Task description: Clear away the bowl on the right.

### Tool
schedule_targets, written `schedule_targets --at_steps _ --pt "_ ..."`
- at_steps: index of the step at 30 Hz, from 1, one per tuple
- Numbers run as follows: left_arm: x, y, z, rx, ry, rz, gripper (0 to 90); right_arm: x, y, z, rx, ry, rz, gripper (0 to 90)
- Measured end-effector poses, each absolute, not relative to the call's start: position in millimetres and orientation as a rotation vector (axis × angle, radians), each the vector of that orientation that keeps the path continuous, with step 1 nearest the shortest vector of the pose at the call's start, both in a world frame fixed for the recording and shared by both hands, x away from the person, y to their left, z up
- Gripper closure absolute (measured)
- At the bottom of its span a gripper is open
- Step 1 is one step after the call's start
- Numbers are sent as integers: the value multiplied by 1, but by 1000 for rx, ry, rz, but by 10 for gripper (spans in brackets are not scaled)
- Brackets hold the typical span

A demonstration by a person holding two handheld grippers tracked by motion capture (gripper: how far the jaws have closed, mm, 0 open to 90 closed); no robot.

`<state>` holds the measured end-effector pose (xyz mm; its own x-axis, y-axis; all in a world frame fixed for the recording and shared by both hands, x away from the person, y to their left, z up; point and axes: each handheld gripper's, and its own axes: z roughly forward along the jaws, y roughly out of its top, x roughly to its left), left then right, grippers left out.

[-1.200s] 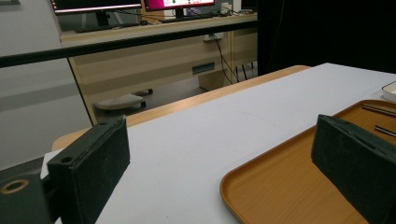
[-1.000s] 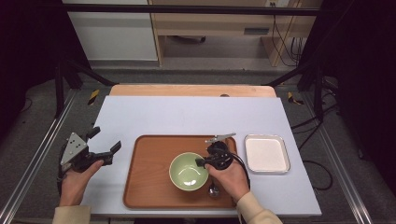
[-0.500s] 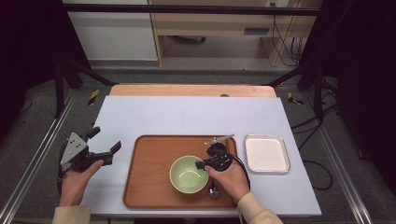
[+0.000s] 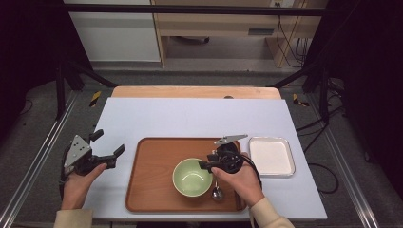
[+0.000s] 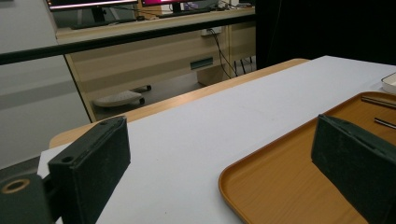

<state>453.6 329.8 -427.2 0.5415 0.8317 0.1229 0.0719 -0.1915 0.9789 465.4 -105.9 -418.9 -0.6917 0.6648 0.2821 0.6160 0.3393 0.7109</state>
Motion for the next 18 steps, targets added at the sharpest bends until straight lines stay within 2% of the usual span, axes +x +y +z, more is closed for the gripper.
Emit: schedule_targets --at_steps 10,18 --pt "454 329 -430 1634 789 827 44 457 -127 -404 1142 2463 1359 277" --pt "455 328 -430 1633 788 824 42 455 -140 -396 1115 2419 1396 154"
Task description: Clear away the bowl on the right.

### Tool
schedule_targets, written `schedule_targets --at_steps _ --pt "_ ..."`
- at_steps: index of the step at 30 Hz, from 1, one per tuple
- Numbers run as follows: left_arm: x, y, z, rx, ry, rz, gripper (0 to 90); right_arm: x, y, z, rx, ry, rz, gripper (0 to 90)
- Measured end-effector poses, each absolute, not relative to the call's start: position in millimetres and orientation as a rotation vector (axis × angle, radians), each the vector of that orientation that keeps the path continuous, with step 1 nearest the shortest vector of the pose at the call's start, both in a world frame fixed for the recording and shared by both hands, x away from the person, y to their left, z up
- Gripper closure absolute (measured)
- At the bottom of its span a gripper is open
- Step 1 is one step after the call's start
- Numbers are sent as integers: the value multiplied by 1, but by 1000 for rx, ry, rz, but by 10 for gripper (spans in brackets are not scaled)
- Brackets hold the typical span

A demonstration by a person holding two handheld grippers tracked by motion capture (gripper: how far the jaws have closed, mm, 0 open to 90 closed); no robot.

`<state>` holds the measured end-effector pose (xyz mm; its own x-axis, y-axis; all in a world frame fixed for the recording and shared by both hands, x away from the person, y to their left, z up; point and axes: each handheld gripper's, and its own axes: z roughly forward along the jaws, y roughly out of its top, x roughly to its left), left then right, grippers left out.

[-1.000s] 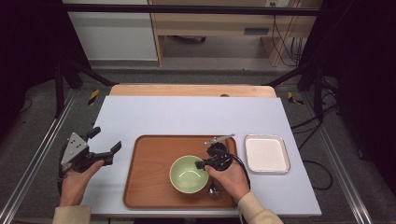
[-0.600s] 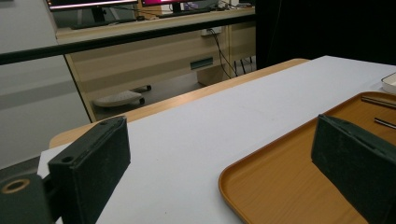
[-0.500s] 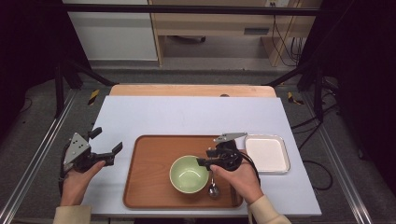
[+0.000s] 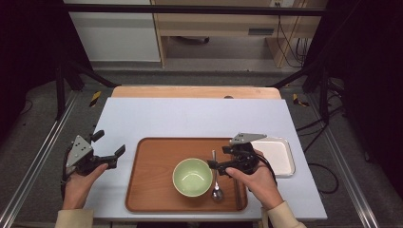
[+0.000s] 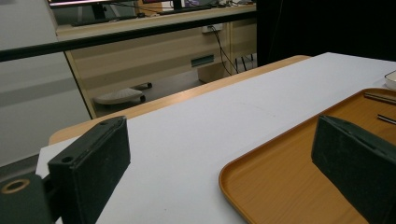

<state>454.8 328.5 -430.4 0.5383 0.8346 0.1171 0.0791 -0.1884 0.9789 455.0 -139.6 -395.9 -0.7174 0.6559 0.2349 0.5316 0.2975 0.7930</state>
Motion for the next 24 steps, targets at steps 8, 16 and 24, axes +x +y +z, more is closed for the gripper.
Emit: schedule_targets --at_steps 8,16,24 --pt "455 327 -431 1639 786 820 42 456 -151 -393 1119 2336 1416 90" --pt "456 327 -432 1636 786 817 41 457 -166 -395 1137 2282 1342 97" --pt "456 325 -433 1642 783 813 41 460 -184 -397 1211 2223 1312 134"
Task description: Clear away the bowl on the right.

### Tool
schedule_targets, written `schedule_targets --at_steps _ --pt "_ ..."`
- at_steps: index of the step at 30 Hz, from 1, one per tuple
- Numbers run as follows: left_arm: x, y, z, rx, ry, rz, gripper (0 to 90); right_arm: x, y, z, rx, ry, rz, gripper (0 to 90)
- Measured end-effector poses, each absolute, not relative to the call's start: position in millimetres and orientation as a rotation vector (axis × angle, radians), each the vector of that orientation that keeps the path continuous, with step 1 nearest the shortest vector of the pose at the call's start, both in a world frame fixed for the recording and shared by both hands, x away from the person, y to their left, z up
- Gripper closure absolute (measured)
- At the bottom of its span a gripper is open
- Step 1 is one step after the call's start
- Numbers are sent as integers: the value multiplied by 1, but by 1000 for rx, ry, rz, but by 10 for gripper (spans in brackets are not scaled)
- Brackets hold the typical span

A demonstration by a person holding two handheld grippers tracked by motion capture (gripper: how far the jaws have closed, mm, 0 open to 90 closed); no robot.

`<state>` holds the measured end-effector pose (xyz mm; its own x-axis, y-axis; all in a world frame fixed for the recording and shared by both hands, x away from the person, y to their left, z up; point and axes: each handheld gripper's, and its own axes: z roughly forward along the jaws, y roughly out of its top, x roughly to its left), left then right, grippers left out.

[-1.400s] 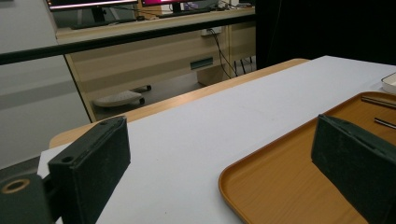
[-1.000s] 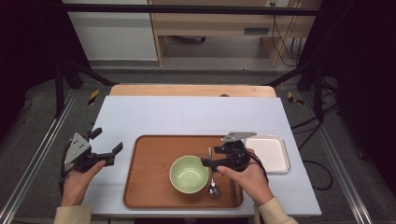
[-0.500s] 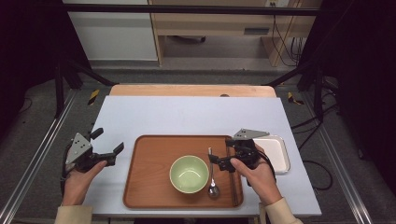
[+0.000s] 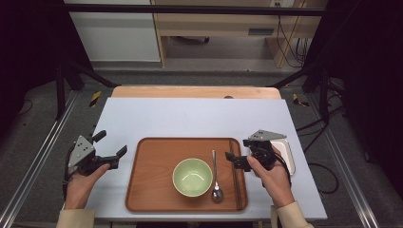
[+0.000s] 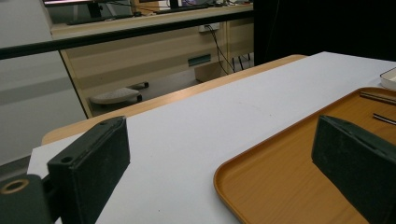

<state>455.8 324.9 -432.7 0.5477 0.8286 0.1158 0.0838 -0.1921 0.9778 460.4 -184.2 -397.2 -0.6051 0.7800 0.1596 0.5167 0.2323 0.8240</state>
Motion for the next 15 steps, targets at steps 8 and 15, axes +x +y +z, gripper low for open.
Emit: schedule_targets --at_steps 8,15 --pt "456 324 -432 1644 780 814 41 462 -205 -395 1215 2158 1259 121" --pt "455 324 -432 1640 778 817 41 464 -224 -396 1300 2140 1244 169"
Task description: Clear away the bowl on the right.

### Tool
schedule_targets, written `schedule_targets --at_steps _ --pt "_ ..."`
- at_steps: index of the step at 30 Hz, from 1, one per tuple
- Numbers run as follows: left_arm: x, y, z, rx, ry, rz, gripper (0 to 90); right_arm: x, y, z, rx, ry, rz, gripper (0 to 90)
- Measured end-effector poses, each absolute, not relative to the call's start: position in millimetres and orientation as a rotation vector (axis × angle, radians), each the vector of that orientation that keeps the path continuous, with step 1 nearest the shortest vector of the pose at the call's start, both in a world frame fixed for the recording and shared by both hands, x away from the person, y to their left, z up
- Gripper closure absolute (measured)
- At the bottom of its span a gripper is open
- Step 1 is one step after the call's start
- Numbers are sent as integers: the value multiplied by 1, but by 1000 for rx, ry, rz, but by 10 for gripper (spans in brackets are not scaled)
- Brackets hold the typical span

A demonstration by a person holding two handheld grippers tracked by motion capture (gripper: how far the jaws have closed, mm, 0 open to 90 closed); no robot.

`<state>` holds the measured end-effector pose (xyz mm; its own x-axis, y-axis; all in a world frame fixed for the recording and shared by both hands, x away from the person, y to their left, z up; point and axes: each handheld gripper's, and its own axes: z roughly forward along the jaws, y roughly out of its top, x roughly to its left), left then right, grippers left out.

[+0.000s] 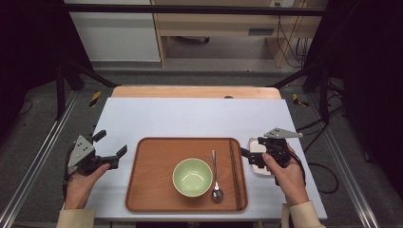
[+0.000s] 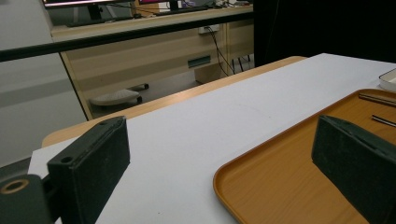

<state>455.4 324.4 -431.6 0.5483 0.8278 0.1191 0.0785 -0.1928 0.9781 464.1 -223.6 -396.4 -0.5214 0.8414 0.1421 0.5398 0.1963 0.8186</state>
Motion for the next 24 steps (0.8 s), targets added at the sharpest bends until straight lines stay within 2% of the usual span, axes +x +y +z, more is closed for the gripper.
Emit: schedule_targets --at_steps 7,11,24 --pt "455 324 -430 1637 772 817 40 467 -252 -399 1404 2041 1172 106" --pt "455 325 -430 1634 776 819 40 467 -271 -401 1472 1979 1134 105" --pt "455 324 -430 1639 775 820 40 461 -317 -417 1659 1882 1030 238"
